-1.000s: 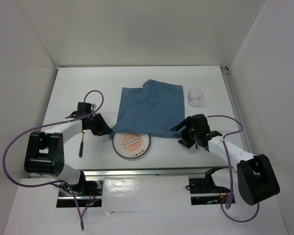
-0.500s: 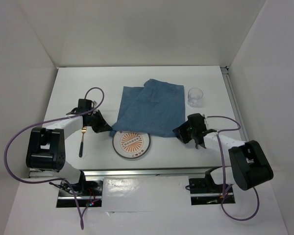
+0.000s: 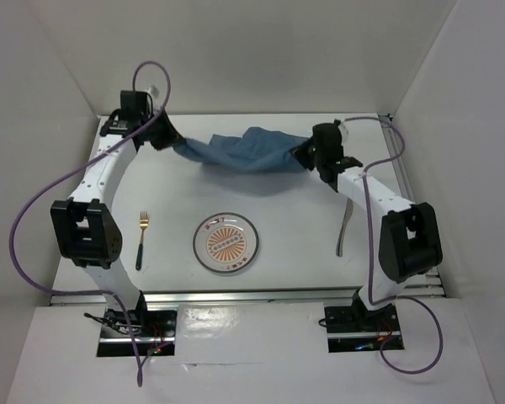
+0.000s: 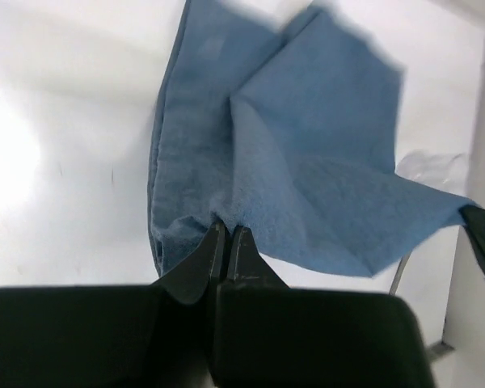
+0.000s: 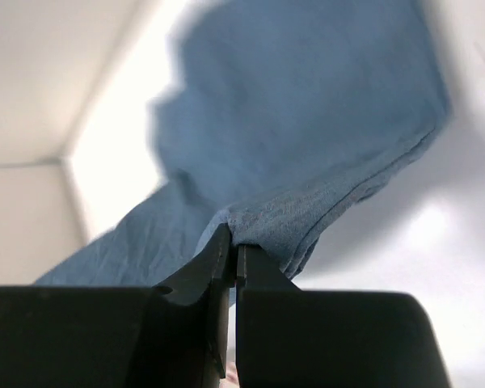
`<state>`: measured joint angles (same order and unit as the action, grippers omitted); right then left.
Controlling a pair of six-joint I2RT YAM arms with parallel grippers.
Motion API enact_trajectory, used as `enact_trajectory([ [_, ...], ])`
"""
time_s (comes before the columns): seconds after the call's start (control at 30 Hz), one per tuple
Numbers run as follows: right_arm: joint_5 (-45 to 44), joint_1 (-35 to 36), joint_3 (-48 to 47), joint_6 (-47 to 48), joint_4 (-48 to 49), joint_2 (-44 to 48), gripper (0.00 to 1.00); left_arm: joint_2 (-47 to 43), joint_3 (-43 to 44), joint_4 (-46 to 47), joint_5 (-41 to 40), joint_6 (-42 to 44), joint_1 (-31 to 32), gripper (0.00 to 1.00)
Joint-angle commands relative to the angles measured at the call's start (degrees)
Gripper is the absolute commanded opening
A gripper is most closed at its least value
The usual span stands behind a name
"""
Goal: Set the dinner table for one person
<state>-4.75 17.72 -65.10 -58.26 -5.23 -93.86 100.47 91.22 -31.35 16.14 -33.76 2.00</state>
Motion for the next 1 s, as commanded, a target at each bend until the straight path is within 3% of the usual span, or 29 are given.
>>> enact_trajectory([
  [0.0, -3.42, -0.49, -4.69, 7.98, 1.44, 5.17, 0.00, -0.88, 10.55, -6.18, -1.64, 4.31, -0.42, 0.00],
  [0.13, -2.37, -0.49, 4.08, 8.78, 3.83, 13.17, 0.00, -9.74, 2.94, -3.64, -3.48, 4.31, -0.94, 0.00],
  [0.2, -0.88, -0.49, 11.20, 7.38, 3.83, 17.30, 0.00, -14.13, -7.77, -1.27, -4.01, 4.31, -0.95, 0.07],
  [0.27, -0.34, -0.49, 18.99, 6.59, 4.62, 20.98, 0.00, -19.77, -18.64, -0.46, -4.80, 3.27, -0.95, 0.32],
  [0.3, 0.18, -0.49, 21.31, 6.58, 4.62, 22.05, 0.00, -21.17, -21.84, 0.15, -4.80, 2.48, -0.95, 0.78],
  [0.33, 0.18, -0.49, 23.42, 5.97, 4.62, 22.93, 0.05, -22.23, -24.75, 0.15, -4.80, 1.86, -0.95, 1.00],
  [0.4, 0.71, -0.49, 27.65, 5.96, 5.15, 25.04, 0.53, -22.95, -29.95, 0.15, -5.50, 1.85, -1.47, 1.00],
  [0.43, 1.32, -0.49, 28.18, 5.96, 4.45, 25.05, 0.71, -22.95, -29.96, 0.15, -6.12, 1.85, -1.47, 1.00],
  [0.47, 1.33, -0.49, 28.19, 6.57, 3.57, 25.83, 0.81, -21.03, -29.35, -1.33, -6.99, 0.98, -1.47, 1.00],
  [0.53, 1.94, -0.49, 26.87, 6.58, 2.08, 26.45, 0.82, -19.18, -28.12, -1.96, -7.79, 0.19, -1.47, 0.91],
  [0.6, 2.56, -0.49, 25.21, 6.58, -0.21, 27.76, 0.82, -16.55, -27.06, -3.80, -8.40, -1.91, -1.47, 0.72],
  [0.73, 1.95, -0.49, 25.20, 6.05, -4.51, 31.01, 0.63, -16.70, -29.25, -5.21, -13.13, -6.05, -2.00, 0.51],
  [0.77, 1.94, -0.49, 26.24, 5.44, -5.30, 31.89, 0.60, -16.71, -30.21, -5.21, -13.76, -6.58, -2.70, 0.51],
  [0.87, 1.41, -0.49, 29.67, 3.95, -6.10, 35.15, 0.58, -16.45, -33.82, -2.58, -10.80, -7.37, -4.72, 0.71],
  [0.97, 4.12, -0.49, 32.31, 2.11, -5.41, 35.68, 0.68, -12.76, -33.83, -0.56, -6.66, -7.99, -4.72, 0.77],
])
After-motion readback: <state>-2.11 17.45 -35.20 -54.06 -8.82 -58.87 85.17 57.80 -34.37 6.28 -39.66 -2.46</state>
